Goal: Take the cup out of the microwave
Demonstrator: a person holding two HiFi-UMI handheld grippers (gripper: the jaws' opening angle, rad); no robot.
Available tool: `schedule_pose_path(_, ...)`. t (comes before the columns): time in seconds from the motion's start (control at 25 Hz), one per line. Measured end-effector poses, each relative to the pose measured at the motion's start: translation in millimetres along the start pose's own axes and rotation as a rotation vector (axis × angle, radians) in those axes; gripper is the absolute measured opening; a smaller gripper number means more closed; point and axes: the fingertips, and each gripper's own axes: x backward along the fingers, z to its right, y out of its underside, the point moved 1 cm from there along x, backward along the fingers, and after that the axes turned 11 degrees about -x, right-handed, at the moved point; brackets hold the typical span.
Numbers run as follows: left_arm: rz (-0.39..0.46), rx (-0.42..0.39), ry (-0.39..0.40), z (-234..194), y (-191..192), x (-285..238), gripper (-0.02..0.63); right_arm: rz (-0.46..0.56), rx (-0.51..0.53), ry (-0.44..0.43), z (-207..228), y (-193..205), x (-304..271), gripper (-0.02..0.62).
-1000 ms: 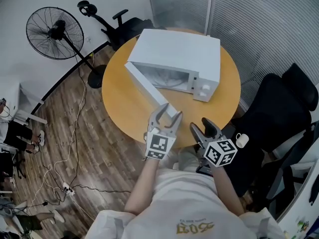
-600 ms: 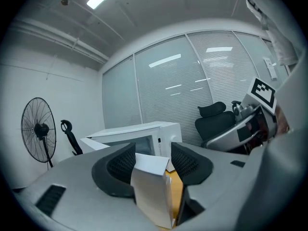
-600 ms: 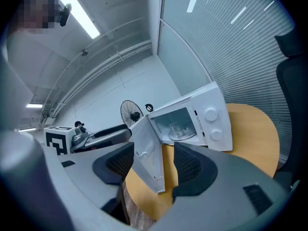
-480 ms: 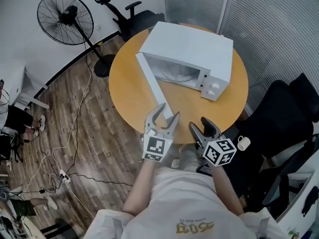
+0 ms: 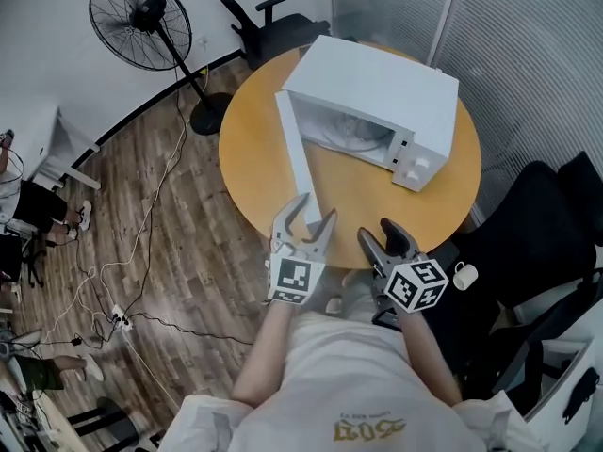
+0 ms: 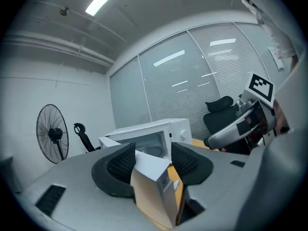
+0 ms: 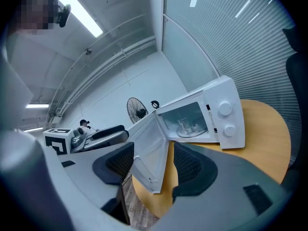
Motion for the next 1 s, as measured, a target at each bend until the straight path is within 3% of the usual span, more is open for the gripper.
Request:
schedule_pose_path(0.84, -0.092, 0.020, -0.203, -67, 38, 44, 0.221, -0.008, 0.085, -0.045, -23, -20, -40, 0.253)
schedule_pose_path(1.0, -0.135, -0.011, -0.227, -72, 44, 47, 0.219, -0.026, 0.088, -0.058, -18, -25, -56, 0.253)
